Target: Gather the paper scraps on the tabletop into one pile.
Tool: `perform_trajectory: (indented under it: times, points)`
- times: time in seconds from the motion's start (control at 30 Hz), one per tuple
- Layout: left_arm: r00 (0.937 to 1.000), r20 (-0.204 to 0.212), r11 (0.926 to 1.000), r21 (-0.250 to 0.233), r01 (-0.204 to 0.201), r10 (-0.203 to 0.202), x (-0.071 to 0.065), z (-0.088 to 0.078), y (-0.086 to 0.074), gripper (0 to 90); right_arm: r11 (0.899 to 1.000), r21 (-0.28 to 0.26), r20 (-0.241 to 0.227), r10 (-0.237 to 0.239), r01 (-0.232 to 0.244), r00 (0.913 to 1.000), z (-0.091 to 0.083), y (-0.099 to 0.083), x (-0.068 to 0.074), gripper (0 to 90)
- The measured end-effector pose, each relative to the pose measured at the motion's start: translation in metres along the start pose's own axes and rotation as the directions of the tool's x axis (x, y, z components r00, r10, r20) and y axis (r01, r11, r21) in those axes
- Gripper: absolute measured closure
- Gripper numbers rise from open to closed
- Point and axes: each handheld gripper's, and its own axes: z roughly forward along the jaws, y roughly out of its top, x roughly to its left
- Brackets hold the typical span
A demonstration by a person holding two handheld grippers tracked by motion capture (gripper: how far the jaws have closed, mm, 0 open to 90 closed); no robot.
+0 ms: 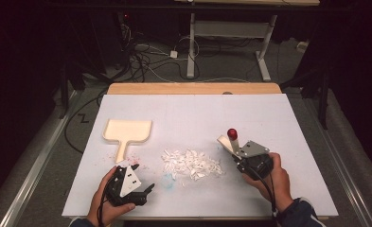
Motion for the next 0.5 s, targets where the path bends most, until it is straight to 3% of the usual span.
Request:
perform_trajectory:
  times: [0.13,0.23,0.37,0.5]
  points:
    - [1.0,0.004,0.9999,-0.011,0.005,-0.005,0.0,-0.001,0.001,17.8,1.0,-0.006,-0.018,-0.019,0.019,0.9997,0.004,0.009,0.023,68.0]
    - [1.0,0.005,0.9998,-0.017,0.006,-0.006,0.0,-0.001,0.001,17.8,0.997,-0.025,-0.009,-0.078,0.078,0.9969,0.008,0.018,0.043,68.0]
    - [0.9999,0.012,0.9999,-0.016,0.004,-0.004,0.0,0.001,0.001,17.8,0.996,-0.058,-0.049,-0.073,0.07,0.9961,0.015,0.033,0.057,68.0]
    - [0.9999,0.016,0.9997,-0.023,0.006,-0.006,0.001,0.0,0.0,17.8,0.995,-0.101,-0.115,-0.022,0.011,0.9931,0.019,0.047,0.064,68.0]
